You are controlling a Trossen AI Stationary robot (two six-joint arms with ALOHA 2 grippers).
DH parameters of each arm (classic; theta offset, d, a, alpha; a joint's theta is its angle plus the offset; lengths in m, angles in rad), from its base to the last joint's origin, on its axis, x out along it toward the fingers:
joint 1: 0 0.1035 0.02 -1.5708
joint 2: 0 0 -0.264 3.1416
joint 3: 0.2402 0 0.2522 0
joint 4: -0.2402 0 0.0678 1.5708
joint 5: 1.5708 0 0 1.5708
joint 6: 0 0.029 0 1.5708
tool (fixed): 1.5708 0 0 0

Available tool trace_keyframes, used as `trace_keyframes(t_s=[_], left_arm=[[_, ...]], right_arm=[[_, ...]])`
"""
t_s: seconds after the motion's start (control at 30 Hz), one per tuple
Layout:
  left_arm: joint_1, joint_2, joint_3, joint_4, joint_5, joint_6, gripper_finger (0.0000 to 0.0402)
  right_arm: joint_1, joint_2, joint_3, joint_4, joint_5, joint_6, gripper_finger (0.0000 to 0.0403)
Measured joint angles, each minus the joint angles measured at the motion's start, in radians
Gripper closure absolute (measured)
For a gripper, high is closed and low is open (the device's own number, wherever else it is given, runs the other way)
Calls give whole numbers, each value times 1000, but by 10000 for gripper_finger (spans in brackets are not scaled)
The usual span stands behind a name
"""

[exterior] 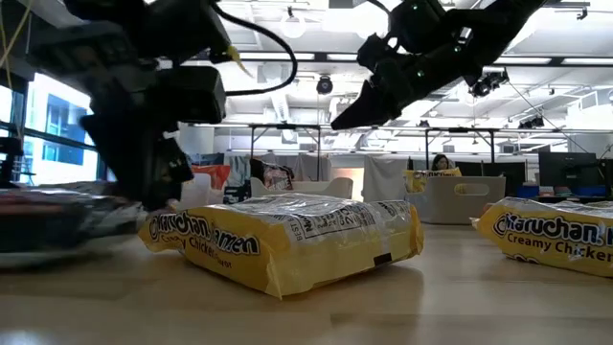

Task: Sort Maruchan noodles
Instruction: Put the black noodle pack into the white bin

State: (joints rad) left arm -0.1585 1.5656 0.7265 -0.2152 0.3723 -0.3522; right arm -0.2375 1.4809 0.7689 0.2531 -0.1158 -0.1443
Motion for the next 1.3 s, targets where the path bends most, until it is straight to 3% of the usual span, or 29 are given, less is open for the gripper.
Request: trace_keyframes(t_s=[0.33,0.5,0.63,0.87,1.13,1.3], left_arm=[[158,-138,-44,101,-74,7,401],[206,-232,-43,122,-149,3,401],[233,-297,-43,153,-275,-11,401],[258,-352,-43,323,-476,-29,401],[273,-354,-43,422,-560,-27,401],[306,-354,-43,450,-576,-22,401]], right_arm=[[6,6,0,-54,-13,197,370],[26,6,2,-30,-59,300,306],[62,6,2,6,-56,369,240],[124,7,2,85,54,380,168],[161,-4,2,92,266,349,163],[124,-154,0,-81,319,277,162]])
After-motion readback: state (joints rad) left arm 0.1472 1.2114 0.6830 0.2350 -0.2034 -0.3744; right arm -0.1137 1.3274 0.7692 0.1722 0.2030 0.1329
